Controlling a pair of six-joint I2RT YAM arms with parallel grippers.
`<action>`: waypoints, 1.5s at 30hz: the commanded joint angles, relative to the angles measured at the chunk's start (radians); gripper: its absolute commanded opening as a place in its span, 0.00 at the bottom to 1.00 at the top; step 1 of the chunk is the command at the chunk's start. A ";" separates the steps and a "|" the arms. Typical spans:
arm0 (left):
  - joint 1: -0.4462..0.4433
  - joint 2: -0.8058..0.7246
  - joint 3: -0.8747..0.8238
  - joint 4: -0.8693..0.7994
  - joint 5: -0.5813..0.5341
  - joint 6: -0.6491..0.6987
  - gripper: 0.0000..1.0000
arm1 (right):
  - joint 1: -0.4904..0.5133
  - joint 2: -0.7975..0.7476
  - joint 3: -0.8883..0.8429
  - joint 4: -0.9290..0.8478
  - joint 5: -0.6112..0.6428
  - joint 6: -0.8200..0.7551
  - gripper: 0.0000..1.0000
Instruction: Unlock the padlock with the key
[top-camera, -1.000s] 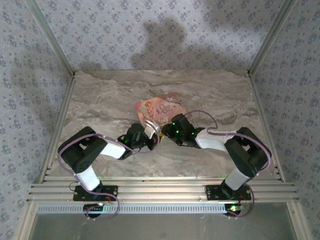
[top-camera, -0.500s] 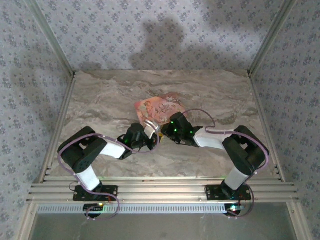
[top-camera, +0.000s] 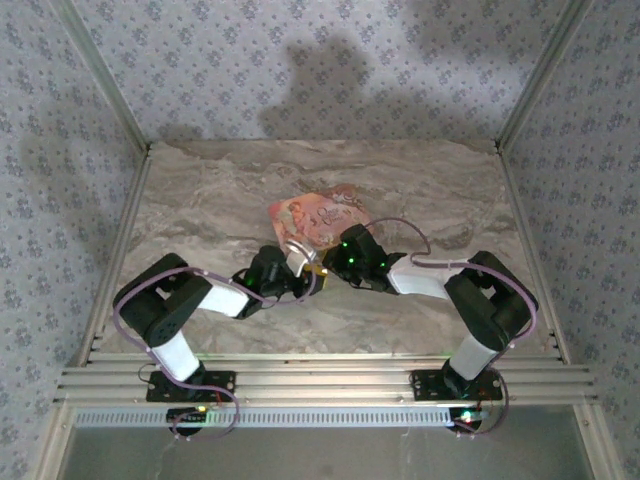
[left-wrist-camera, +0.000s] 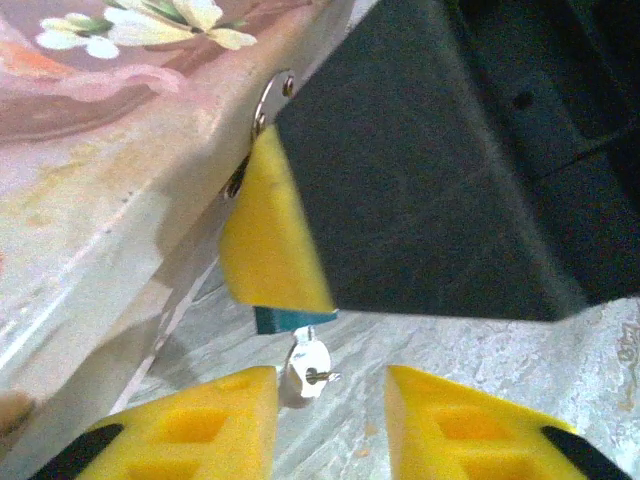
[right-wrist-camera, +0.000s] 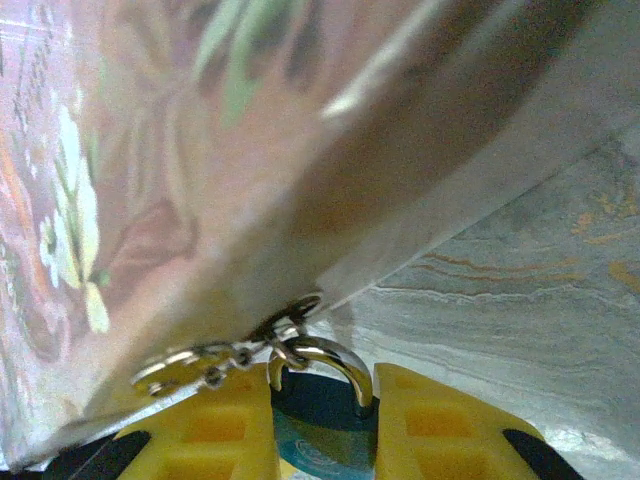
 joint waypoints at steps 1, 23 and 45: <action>0.063 -0.042 -0.020 0.025 0.104 -0.137 0.39 | -0.012 -0.013 -0.017 0.041 -0.024 -0.004 0.00; 0.102 0.109 -0.070 0.393 0.108 -0.605 0.34 | -0.019 -0.023 -0.048 0.176 -0.086 0.117 0.00; 0.056 0.210 -0.005 0.481 0.071 -0.692 0.30 | -0.009 -0.030 -0.058 0.209 -0.079 0.154 0.00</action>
